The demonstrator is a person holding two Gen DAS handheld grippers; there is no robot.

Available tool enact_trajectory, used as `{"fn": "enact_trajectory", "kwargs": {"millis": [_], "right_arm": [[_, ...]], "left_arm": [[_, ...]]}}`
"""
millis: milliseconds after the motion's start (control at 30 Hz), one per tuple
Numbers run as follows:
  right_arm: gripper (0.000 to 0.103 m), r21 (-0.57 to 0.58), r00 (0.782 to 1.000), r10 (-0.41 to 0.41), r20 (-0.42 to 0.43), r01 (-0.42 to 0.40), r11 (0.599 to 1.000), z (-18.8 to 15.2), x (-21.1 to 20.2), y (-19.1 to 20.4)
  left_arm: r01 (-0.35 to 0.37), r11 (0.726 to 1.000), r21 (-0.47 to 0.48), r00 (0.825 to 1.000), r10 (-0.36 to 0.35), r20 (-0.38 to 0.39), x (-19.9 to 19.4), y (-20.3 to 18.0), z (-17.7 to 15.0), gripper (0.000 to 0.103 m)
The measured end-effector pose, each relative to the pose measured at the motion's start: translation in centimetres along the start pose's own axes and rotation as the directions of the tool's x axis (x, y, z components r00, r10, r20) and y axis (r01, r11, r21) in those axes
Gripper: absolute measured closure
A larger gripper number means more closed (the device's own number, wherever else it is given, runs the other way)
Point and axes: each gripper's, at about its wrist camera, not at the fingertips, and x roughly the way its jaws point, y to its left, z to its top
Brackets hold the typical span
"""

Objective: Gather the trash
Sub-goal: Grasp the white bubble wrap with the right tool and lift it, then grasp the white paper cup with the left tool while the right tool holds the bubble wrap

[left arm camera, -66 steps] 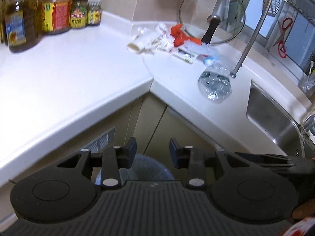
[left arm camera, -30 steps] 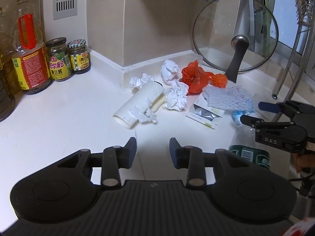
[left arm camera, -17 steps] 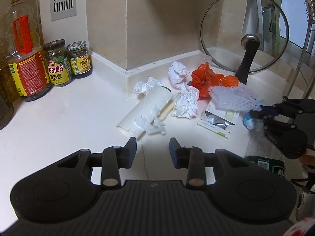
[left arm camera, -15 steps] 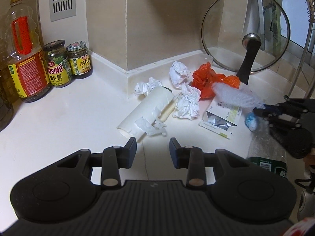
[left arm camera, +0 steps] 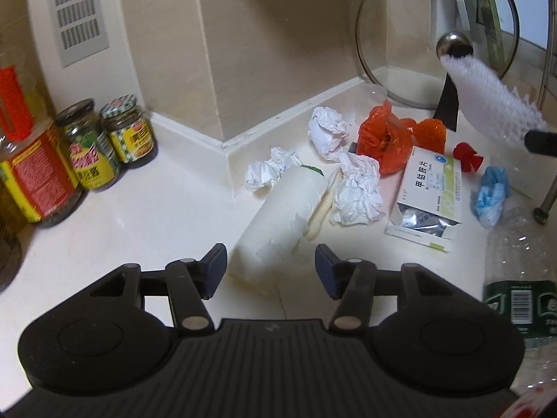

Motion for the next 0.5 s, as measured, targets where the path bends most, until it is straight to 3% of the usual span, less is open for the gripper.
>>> {"fn": "enact_trajectory", "kwargs": {"millis": [100,267,367,500], "right_arm": [[0.097,0.151,0.999,0.036,-0.004,-0.035,0.988,0.3,0.1,-1.0],[0.097,0.358,0.995,0.103,0.000,-0.096,0.929,0.6,-0.1,-2.0],[0.097,0.402,0.991,0.136,0.003,-0.126,0.907,0.7,-0.5,-1.9],[0.097,0.419,0.989,0.150,-0.003,-0.135,0.898,0.5,-0.7,-1.7]], "left_arm": [[0.003,1.000,0.027,1.000,-0.003,-0.006,0.9,-0.1,0.4,0.050],[0.007,0.999,0.045,1.000,-0.005,-0.029,2.3,0.0,0.7,0.050],[0.016,0.999,0.046,0.999,-0.014,-0.053,3.1,0.1,0.7,0.044],[0.011,0.998,0.061,0.998,-0.007,-0.069,3.9,0.0,0.7,0.045]]}}
